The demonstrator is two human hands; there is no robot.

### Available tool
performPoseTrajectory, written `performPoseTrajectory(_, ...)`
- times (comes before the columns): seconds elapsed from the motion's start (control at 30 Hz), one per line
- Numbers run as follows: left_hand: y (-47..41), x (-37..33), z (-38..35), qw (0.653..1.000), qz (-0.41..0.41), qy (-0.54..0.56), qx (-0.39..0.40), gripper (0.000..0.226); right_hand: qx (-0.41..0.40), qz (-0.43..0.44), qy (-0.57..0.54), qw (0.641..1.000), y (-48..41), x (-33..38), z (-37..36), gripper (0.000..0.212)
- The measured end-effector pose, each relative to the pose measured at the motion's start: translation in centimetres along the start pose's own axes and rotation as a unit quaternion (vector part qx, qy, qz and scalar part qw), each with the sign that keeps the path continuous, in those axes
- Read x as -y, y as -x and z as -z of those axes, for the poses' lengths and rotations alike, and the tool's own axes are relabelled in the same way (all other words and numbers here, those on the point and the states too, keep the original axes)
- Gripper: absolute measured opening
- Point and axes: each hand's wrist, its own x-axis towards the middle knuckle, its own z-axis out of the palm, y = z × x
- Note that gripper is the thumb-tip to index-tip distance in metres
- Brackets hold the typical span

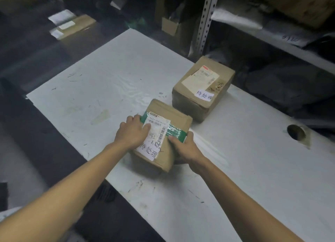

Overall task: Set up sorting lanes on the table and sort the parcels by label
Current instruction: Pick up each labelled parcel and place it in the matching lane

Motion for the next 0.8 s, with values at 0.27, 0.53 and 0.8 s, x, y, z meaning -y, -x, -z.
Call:
performPoseTrajectory(0.27, 3.9, -4.4, -1.7, 0.999, -0.021, 0.013, 0.037, 0.044, -0.023, 0.016, 0.079, 0.996, 3.7, -0.7, 6.6, 0.049)
performPoseTrajectory(0.53, 9.8, -12.5, -4.0, 0.994, -0.062, 0.000, 0.087, 0.050, -0.068, 0.029, 0.134, 0.988, 10.6, -2.0, 15.1, 0.048)
performPoseTrajectory(0.8, 15.3, -22.4, -5.7, 0.977, -0.200, 0.012, 0.075, 0.045, -0.187, 0.064, 0.068, 0.978, 19.0, -3.7, 23.8, 0.047)
